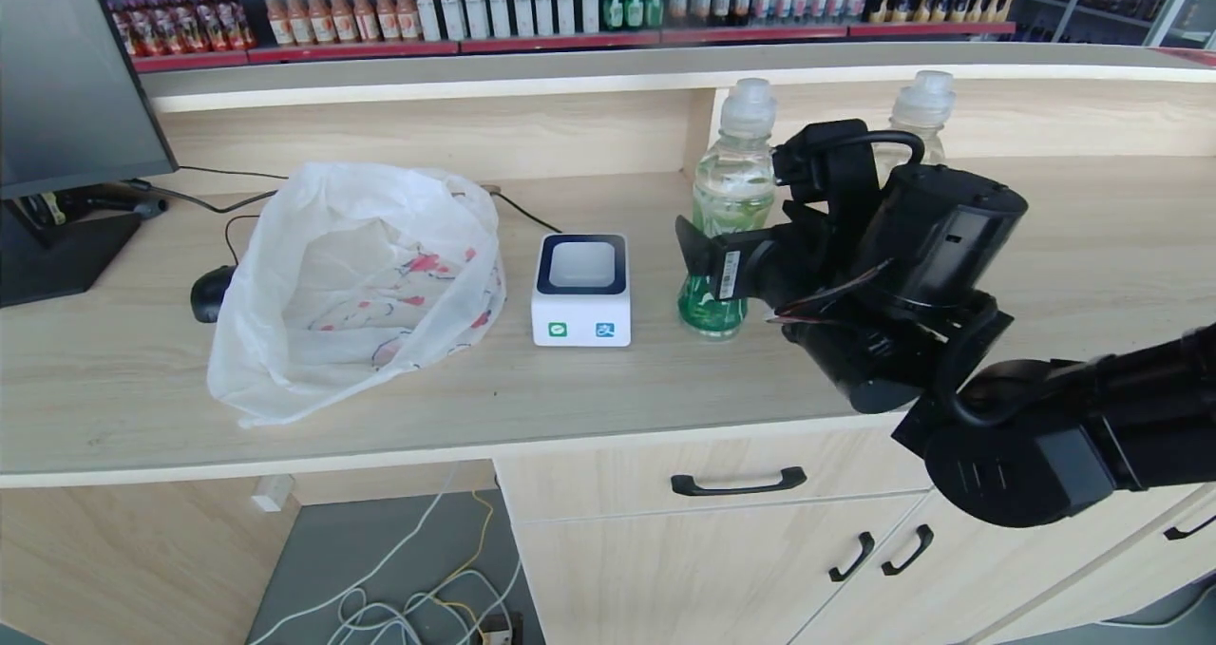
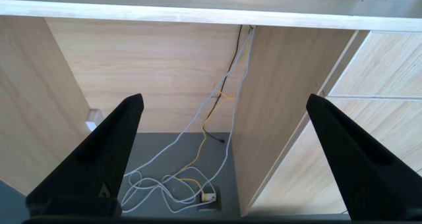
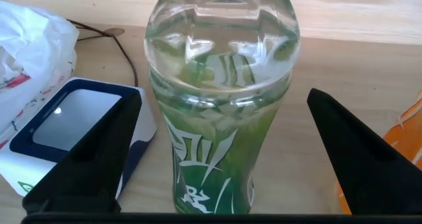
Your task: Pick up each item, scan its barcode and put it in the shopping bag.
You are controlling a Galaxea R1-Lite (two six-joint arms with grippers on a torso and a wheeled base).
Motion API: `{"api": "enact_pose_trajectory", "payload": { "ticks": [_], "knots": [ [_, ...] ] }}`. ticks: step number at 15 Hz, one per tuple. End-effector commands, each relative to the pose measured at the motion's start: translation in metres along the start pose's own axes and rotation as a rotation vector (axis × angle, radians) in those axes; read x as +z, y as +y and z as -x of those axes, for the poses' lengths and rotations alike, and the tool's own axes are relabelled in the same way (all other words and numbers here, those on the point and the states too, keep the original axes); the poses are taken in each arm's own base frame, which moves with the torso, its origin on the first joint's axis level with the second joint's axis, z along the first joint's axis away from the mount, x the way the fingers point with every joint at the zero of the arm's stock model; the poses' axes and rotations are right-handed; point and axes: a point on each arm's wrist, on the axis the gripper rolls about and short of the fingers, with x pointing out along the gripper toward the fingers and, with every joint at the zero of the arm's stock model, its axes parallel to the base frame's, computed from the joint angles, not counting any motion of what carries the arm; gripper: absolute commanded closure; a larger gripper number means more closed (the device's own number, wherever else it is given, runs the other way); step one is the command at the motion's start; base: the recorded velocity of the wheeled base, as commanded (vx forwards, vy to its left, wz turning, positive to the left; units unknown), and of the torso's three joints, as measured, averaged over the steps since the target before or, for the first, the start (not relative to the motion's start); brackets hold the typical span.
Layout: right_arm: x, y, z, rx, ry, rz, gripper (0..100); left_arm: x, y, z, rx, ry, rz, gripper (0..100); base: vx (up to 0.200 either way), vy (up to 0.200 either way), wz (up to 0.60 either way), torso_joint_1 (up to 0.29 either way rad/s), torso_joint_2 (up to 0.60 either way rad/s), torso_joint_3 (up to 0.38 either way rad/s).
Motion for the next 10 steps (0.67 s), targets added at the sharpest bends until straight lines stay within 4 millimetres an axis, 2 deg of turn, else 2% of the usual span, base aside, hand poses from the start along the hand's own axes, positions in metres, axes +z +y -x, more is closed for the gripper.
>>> {"api": "enact_pose_trajectory", "payload": {
  "ticks": [1, 10],
  "knots": [
    [-0.005, -0.004, -0.008, -0.018, 0.003, 0.008, 0, 0.0, 0.0, 0.0, 0.0, 0.0, 0.001, 0, 0.0, 0.0, 0.0, 0.0, 0.0, 0.0],
    [-0.004, -0.003, -0.024, -0.003, -0.029, 0.001, 0, 0.0, 0.0, 0.0, 0.0, 0.0, 0.001, 0, 0.0, 0.0, 0.0, 0.0, 0.0, 0.0]
  ]
}}
